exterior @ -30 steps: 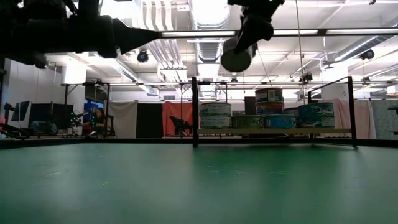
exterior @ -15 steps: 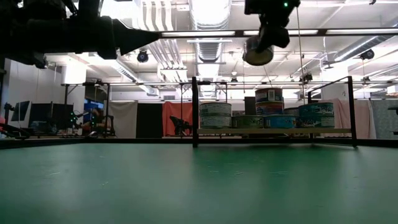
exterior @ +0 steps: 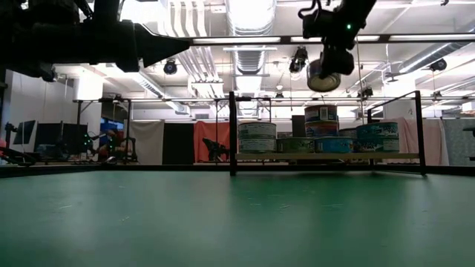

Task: Stack canned seafood by type on shelf
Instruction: Stack the blue/pink tuna can on top of the blue/pink tuna can on the shelf

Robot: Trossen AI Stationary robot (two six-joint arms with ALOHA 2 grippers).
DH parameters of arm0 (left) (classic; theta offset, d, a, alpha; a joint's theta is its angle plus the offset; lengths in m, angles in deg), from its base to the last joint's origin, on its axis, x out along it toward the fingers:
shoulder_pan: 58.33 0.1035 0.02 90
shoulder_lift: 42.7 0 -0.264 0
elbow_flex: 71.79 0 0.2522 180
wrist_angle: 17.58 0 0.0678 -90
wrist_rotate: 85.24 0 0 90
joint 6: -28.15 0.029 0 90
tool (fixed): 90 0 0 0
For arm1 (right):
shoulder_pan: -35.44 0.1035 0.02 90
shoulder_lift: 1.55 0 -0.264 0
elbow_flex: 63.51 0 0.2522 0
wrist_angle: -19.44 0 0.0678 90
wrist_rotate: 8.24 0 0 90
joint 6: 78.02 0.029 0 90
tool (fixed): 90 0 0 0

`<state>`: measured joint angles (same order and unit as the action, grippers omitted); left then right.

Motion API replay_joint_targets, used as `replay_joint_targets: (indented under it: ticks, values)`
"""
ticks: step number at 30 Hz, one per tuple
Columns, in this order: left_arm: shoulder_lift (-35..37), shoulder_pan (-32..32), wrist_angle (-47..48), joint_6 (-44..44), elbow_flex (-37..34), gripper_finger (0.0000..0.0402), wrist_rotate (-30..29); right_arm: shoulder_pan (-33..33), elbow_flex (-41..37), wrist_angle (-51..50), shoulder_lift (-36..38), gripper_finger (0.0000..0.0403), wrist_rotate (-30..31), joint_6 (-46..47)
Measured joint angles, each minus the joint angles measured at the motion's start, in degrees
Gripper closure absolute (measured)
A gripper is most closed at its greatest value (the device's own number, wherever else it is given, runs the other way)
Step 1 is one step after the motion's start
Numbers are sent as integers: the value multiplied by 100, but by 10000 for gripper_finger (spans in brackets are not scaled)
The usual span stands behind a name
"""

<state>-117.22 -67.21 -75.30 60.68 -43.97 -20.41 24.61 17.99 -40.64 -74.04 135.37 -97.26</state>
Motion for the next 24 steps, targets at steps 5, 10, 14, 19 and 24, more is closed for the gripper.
replay_joint_targets:
  ticks: [5, 10, 14, 19, 24]
  values:
    - [0, 0, 0, 20, 0, 171, 0, -153, -328, 663, 0, 216, 44, -527]
    - [0, 0, 0, 22, 0, 171, -2, -293, -617, 1318, 0, 216, 42, -1100]
    - [0, 0, 0, 22, 0, 171, -2, -372, -715, 1507, 0, 216, 43, -1277]
    - [0, 0, 0, 22, 0, 171, -2, -385, -741, 1536, 0, 216, 44, -1296]
    - [0, 0, 0, 22, 0, 171, -2, -385, -793, 1536, 0, 216, 41, -1289]
